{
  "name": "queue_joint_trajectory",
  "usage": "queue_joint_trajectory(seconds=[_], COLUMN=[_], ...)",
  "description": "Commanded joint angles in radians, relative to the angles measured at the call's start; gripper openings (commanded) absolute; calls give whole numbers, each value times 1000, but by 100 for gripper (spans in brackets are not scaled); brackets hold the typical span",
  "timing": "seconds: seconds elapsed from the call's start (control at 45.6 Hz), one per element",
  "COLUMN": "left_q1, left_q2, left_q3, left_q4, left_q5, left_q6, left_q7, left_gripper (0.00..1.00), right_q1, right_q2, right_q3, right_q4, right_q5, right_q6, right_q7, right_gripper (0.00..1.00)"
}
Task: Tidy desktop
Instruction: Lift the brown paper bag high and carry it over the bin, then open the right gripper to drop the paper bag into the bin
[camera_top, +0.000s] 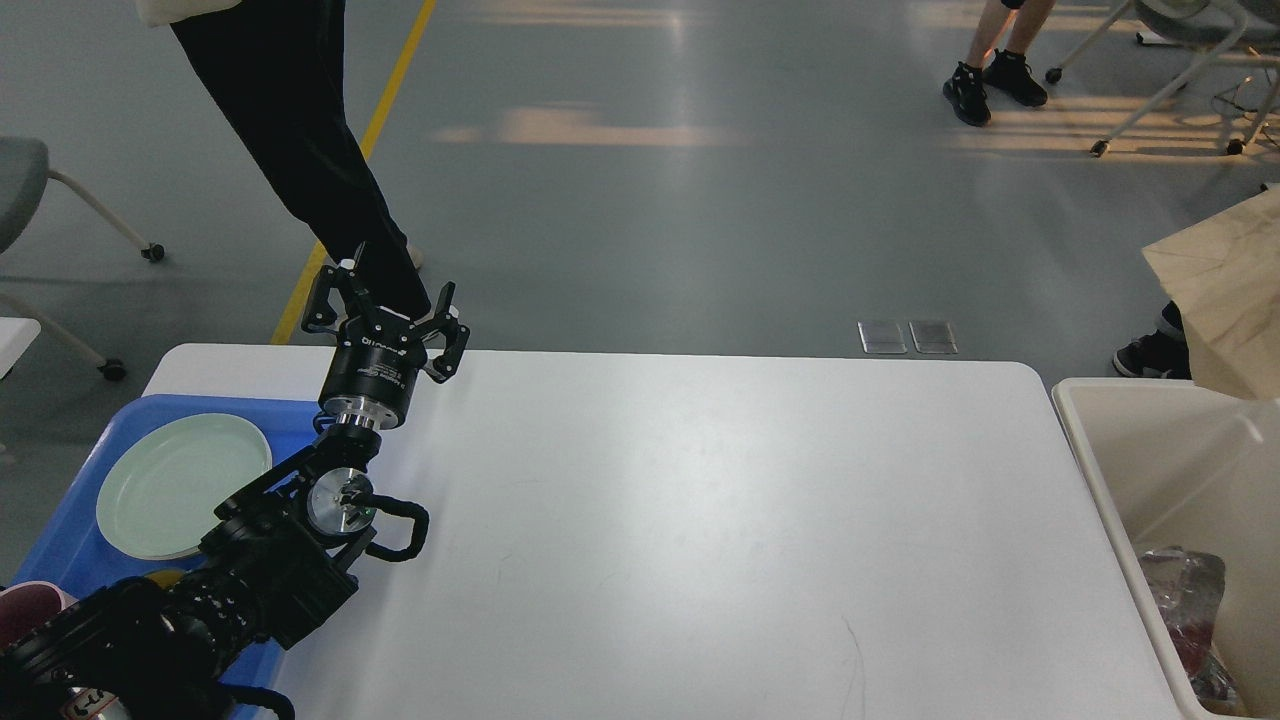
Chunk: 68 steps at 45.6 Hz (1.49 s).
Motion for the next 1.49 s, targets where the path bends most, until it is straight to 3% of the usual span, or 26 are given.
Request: queue_joint_trajectory(seconds=[0.0,0.504,1.074,1.096,1.184,1.228,1.469], left_q1=[0,0,0,0,0,0,0], left_q2=[0,0,0,0,0,0,0], left_q3=[0,0,0,0,0,0,0], left_q4=[0,0,0,0,0,0,0], left_q5=[0,0,0,2,0,0,0], left_q6=[-1,-1,1,1,-1,1,-1], left_q7=[0,0,0,0,0,0,0], left_gripper=[96,96,96,96,96,96,96], right_q1=[-126,-360,-377,-377,-383,-383,-383], right_q2=[-11,-43,-51,-53,-53,-59,-60], right_q3=[119,228,228,228,225,225,225], right_q4=[-51,-82,-80,-80,-82,-82,-77], right_q5=[-1,3,10,10,9,9,10], right_q6=[-55,-60,-60,-60,-60,-61,-55], right_q7=[2,2,2,1,2,2,2], right_gripper=[0,0,0,3,75,98,100])
